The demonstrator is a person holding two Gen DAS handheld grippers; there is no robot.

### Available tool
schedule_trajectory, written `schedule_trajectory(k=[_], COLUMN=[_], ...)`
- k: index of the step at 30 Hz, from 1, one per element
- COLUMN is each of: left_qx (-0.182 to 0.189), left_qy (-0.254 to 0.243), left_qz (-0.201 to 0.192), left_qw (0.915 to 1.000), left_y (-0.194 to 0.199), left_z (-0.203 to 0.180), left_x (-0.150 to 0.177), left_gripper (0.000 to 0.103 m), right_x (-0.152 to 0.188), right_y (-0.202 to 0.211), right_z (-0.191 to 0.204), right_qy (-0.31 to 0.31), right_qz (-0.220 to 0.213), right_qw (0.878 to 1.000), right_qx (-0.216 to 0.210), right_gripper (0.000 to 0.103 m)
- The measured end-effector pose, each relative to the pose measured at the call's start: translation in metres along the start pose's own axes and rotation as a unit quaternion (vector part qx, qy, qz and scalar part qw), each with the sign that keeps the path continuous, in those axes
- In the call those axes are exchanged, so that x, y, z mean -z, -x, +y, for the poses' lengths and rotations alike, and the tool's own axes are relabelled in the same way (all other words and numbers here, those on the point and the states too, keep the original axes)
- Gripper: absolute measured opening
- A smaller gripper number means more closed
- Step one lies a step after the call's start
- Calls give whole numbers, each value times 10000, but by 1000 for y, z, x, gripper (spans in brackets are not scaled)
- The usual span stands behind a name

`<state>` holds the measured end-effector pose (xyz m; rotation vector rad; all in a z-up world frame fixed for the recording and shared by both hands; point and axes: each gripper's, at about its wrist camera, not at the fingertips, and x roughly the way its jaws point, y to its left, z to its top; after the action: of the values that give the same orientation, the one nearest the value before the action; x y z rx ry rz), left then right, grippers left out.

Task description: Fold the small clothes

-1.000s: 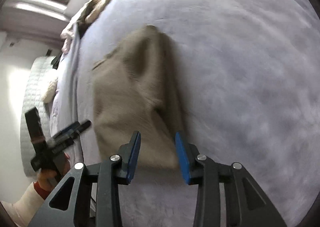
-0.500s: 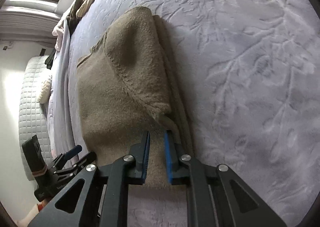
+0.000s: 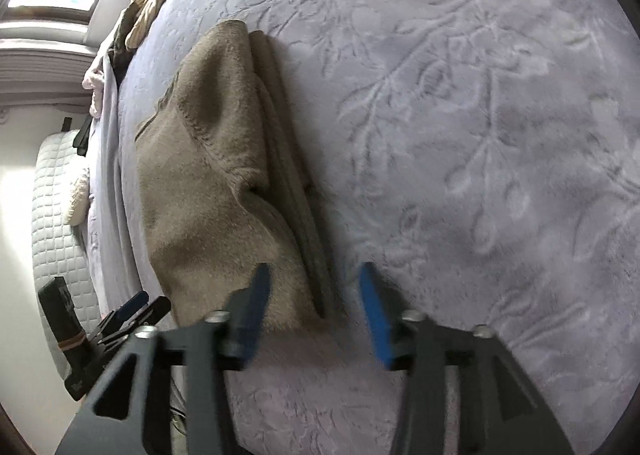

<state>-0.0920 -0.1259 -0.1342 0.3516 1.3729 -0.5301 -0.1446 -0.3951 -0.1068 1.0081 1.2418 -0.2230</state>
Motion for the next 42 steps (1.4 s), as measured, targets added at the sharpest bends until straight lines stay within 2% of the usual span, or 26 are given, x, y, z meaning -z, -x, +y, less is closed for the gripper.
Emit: schedule_trajectory(k=[4,6,8,11,14,19,23,26,29,32,36,37,38,39,41,42], left_qx=[-82,-120,-158,-298,-188,13,310,260,421,572,573,580,608,631,675,679], left_qy=[-53,-109,-137,-185,-139,54,244,395,564,662,656,660,671,680,681,676], left_qz=[10,-33,-69,-140,-25,239,398,199,54,61,109,116,121,118,69,51], left_qw=[10000,9999,9998,9993,9997,9997,9984,9987,9975,9961,9961,9961,9958,9956,9954,9954], left_y=[-3,-4,-4,-4,-7,-20,-25,-19,-13,-15,-21,-22,-23,-24,-22,-25], left_z=[-3,-5,-6,-9,-9,-4,1,6,10,10,2,0,-3,-5,-9,-16], left_x=[3,3,3,2,1,-2,-2,-5,-9,-17,-26,-28,-30,-32,-35,-38], left_gripper=[97,97,103,103,103,103,102,102,102,103,102,102,102,102,103,103], right_x=[4,4,4,2,2,-1,-5,-15,-33,-57,-91,-99,-107,-112,-119,-120], right_y=[0,-1,-2,-4,-5,-7,-5,0,3,-2,-16,-21,-30,-36,-41,-40], right_z=[-4,-4,-4,-3,-2,1,3,7,13,17,26,29,32,33,38,43], right_qy=[-17,-21,-36,-19,-15,34,107,199,270,236,256,279,284,282,385,566], right_qz=[42,58,69,100,124,165,174,96,-20,-88,-147,-119,-12,97,175,149], right_qw=[10000,10000,10000,9999,9999,9999,9998,9997,9995,9994,9987,9987,9986,9984,9979,9974], right_qx=[2,17,-3,0,-44,-18,-41,-109,-142,-221,-410,-412,-449,-485,-490,-413], right_gripper=[55,58,61,66,73,73,73,73,73,73,73,65,38,24,14,13])
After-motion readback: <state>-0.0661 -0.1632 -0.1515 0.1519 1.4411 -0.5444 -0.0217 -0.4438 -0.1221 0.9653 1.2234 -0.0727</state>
